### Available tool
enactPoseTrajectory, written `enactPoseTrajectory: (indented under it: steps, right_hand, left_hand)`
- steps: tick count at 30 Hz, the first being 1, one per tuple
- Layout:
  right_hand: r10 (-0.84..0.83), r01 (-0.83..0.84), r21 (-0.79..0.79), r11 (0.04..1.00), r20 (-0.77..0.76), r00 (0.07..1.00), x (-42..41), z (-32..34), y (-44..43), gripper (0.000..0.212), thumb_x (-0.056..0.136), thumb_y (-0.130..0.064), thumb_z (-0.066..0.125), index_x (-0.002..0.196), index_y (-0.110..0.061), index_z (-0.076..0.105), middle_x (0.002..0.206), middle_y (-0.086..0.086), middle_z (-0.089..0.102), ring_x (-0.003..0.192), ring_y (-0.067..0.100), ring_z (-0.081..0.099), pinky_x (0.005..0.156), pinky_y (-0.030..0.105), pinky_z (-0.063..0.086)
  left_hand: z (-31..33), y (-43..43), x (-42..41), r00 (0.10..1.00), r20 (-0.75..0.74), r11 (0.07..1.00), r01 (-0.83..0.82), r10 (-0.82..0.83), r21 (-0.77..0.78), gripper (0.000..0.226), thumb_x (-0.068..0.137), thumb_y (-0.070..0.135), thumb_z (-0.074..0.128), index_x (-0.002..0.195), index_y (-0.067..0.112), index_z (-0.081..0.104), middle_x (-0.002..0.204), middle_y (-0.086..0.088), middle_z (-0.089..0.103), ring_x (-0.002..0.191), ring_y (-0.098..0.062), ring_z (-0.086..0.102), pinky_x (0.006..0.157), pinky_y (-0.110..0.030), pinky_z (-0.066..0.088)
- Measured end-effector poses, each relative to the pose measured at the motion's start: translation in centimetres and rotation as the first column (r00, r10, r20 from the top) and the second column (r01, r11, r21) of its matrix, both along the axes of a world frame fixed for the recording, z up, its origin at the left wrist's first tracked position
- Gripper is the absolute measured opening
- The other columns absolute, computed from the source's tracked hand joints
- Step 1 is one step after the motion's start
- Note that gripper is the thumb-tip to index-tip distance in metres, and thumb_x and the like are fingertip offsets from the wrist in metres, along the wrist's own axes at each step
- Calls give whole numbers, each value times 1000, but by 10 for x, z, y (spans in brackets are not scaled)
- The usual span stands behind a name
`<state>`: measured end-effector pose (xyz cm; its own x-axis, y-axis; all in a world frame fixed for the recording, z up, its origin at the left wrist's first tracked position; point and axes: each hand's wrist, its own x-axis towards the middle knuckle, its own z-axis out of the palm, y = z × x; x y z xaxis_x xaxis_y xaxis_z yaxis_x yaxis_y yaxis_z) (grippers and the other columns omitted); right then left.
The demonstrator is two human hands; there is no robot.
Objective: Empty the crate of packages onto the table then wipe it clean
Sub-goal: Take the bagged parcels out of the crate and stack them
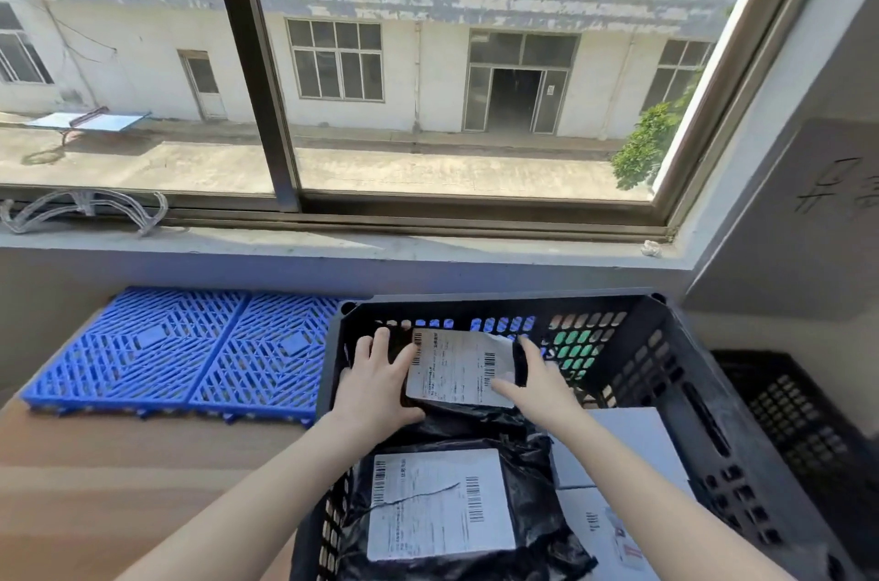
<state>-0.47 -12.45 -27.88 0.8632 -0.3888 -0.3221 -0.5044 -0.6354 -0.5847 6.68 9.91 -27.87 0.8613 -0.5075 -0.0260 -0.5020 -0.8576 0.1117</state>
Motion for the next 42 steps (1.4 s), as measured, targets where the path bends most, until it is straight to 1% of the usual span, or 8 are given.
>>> enactPoseTrajectory:
  steps: [8,15,19,25,29,32,36,42]
  right_hand:
    - [-117,105,268,958,29,993,4,-15,18,89,89,-24,64,153,-29,2,142,9,46,94,22,52,74,28,40]
    - [-304,246,464,851,53,951,3,-15,11,98,73,-22,81,150,-20,21,146,5,40,130,27,42,106,41,36]
    - [-278,231,513,827,16,960,1,-14,8,86,61,-36,86,135,-13,49,124,2,63,113,23,58,102,43,45]
    - [-260,178,555,813,72,963,-8,-6,6,77,64,-19,86,129,-16,46,124,5,60,111,23,57,101,46,45]
    - [-349,204,677,707,83,934,-14,1,2,77,62,-22,89,119,-20,38,115,3,57,108,23,57,99,41,45]
    - [-364,177,743,646,96,926,-17,8,0,102,43,-28,95,130,-16,42,114,8,65,101,28,67,91,50,52]
    - [-433,175,793,584,122,893,-25,25,-4,94,65,-2,85,139,-20,31,124,17,58,87,27,72,72,42,57]
    - [-505,150,780,607,233,831,-34,61,0,91,71,6,78,142,-19,28,117,16,61,94,27,68,89,47,51]
  left_hand:
    - [-12,-8,-5,989,-123,997,-78,76,-16,87,82,58,65,151,28,21,147,-14,18,134,-33,21,109,-40,35]
    - [-8,-1,-8,984,-176,984,-58,27,-171,88,70,49,79,143,24,38,146,-10,23,136,-27,20,112,-35,30]
    - [-5,-5,-15,984,-175,958,-30,-21,-286,75,69,33,81,135,22,47,146,-7,25,134,-23,23,109,-27,27]
    - [-1,-9,-22,981,-185,935,-17,-53,-354,71,68,27,81,132,24,49,147,-2,25,134,-20,25,105,-24,29]
    - [2,-2,-26,989,-128,906,11,-72,-423,66,69,25,81,128,24,53,143,2,29,132,-16,27,104,-20,25]
    - [11,-1,-30,994,-58,866,56,-98,-498,60,69,23,82,124,24,56,142,2,33,134,-15,29,106,-20,23]
    - [30,-4,-33,993,28,814,109,-114,-571,56,71,20,83,121,24,59,141,1,36,134,-15,31,106,-21,25]
    - [60,1,-29,976,182,758,205,-116,-620,58,71,27,85,123,24,59,142,1,37,134,-14,32,106,-21,23]
